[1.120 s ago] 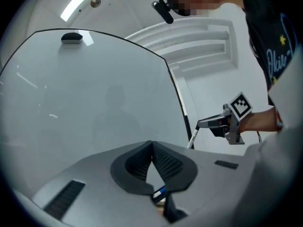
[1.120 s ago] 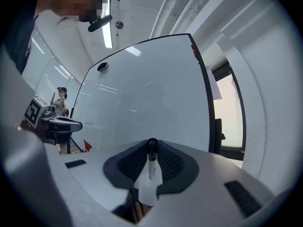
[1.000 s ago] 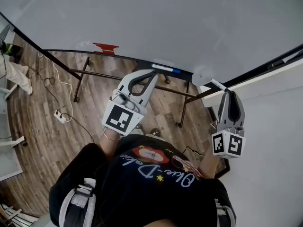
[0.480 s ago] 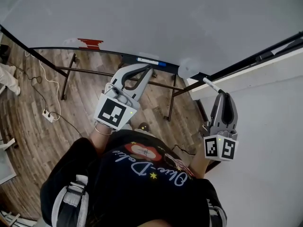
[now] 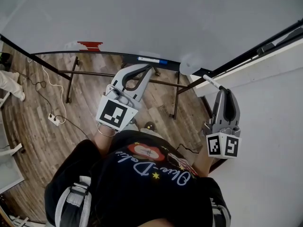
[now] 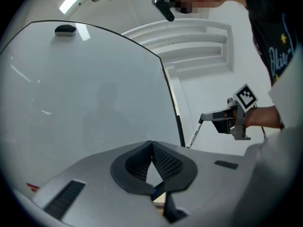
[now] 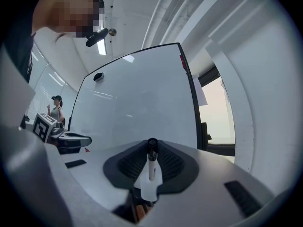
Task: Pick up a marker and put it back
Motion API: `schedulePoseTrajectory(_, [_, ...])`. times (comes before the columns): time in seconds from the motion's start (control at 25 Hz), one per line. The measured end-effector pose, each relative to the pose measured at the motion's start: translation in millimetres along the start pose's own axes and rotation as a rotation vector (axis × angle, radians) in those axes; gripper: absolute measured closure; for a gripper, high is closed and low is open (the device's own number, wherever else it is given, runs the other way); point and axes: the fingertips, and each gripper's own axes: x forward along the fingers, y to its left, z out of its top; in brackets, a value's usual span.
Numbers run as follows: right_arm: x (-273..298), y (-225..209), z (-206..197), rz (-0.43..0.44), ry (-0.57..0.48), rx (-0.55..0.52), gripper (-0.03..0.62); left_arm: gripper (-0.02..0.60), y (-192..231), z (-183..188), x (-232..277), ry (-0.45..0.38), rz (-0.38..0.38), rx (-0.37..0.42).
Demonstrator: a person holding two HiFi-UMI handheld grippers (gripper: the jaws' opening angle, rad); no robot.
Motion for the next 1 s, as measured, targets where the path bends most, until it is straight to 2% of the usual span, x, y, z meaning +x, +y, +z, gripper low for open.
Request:
schedulePoseTrajectory(0.2, [2.2,0.2,-2.3,0.003,-0.002,0.010,0.528,0.578,1.4,-1.1,-0.6,0.008,0.007,-0.003])
schedulePoseTrajectory(0.36, [1.4,-3.3,-2.5,-0.002,-0.003,0.015,0.529,0.578,0.3,-2.4,1.2,0.021,0.003,0.025])
schedulePoseTrajectory(0.68, [13.7,-1.2,-7.8,0.016,-0.013,0.032,0.528,0.578,7.3,-0.7,1.0,0.015,0.023,0.014])
schedulePoseTrajectory(1.0, [29.1,-3.9,-19.1,0.042,-0.013,0.063,0.528,0.578,11.6,1.8,-0.7,0.034,0.048,0.062])
